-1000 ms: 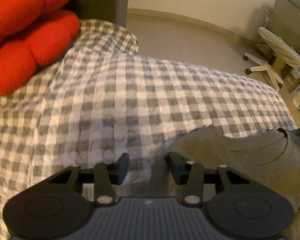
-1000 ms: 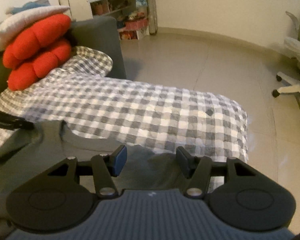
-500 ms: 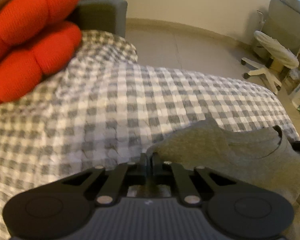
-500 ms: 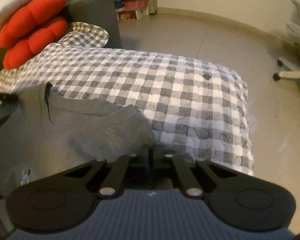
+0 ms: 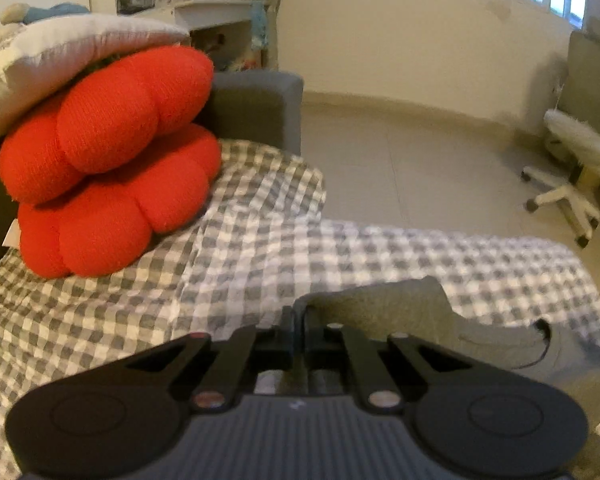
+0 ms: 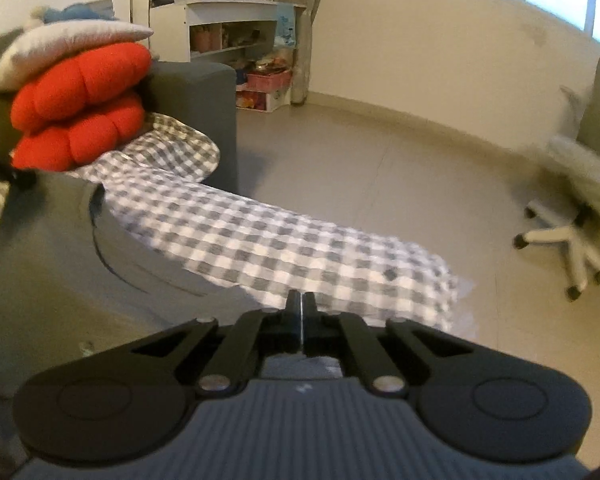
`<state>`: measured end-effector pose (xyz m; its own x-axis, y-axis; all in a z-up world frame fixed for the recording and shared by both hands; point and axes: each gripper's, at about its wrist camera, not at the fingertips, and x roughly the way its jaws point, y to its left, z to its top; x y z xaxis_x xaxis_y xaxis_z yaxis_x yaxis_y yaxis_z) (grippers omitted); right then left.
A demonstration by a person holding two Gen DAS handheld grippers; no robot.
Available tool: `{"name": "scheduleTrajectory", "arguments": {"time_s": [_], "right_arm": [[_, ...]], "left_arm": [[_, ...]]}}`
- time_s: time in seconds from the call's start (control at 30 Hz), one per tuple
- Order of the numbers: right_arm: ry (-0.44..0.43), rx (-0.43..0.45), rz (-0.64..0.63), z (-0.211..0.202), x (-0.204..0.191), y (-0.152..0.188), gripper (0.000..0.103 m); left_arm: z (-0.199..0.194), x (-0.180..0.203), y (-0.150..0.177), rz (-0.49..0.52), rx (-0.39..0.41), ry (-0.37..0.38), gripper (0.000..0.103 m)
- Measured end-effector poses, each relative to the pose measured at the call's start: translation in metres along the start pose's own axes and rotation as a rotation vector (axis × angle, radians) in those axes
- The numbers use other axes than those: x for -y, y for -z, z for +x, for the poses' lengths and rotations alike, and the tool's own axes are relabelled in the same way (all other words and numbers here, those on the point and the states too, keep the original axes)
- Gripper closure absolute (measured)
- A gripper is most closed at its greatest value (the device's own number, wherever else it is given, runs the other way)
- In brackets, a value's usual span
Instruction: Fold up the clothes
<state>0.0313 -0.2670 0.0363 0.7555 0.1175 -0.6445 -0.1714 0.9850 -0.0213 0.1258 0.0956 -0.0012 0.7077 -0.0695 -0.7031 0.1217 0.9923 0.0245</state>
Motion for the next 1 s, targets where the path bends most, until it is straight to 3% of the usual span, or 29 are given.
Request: {"name": "scheduleTrajectory", "arguments": {"time_s": [0.1, 0.13, 0.17, 0.57, 0.6, 0.63, 0.73, 0.83, 1.0], "right_arm": [[-0.031, -0.031, 0.026, 0.014, -0.004, 0.001, 0.080], [-0.035, -0.040, 0.031, 0.021, -0.006, 0.002, 0.063], [-0.039, -0.050, 0.035, 0.027, -0.007, 0.002, 0.056], [-0.060, -0.156, 0.041, 0.104, -0.014, 0.008, 0.056], [-0.063, -0.168, 0.033, 0.109, -0.018, 0.010, 0.057], [-0.065, -0.177, 0.025, 0.113, -0.021, 0.013, 0.063], [-0.073, -0.138, -0.003, 0.112, -0.032, 0.017, 0.096], [-0.003, -0.107, -0.105, 0.106, -0.047, 0.015, 0.099], [0.099, 0.014, -0.154, 0.089, -0.047, 0.000, 0.100]], "left_arm": [[0.011, -0.002, 0.008, 0.007, -0.031, -0.018, 0.099], [0.014, -0.004, 0.010, 0.004, -0.039, -0.018, 0.099], [0.017, -0.006, 0.013, 0.001, -0.047, -0.019, 0.099], [0.059, -0.017, 0.035, -0.026, -0.109, -0.044, 0.099], [0.061, -0.017, 0.036, -0.029, -0.111, -0.045, 0.099], [0.064, -0.017, 0.037, -0.031, -0.113, -0.046, 0.099], [0.068, -0.017, 0.038, -0.041, -0.105, -0.064, 0.099], [0.067, -0.016, 0.033, -0.055, -0.077, -0.086, 0.099], [0.060, -0.009, 0.012, -0.064, -0.002, -0.106, 0.099]]}}
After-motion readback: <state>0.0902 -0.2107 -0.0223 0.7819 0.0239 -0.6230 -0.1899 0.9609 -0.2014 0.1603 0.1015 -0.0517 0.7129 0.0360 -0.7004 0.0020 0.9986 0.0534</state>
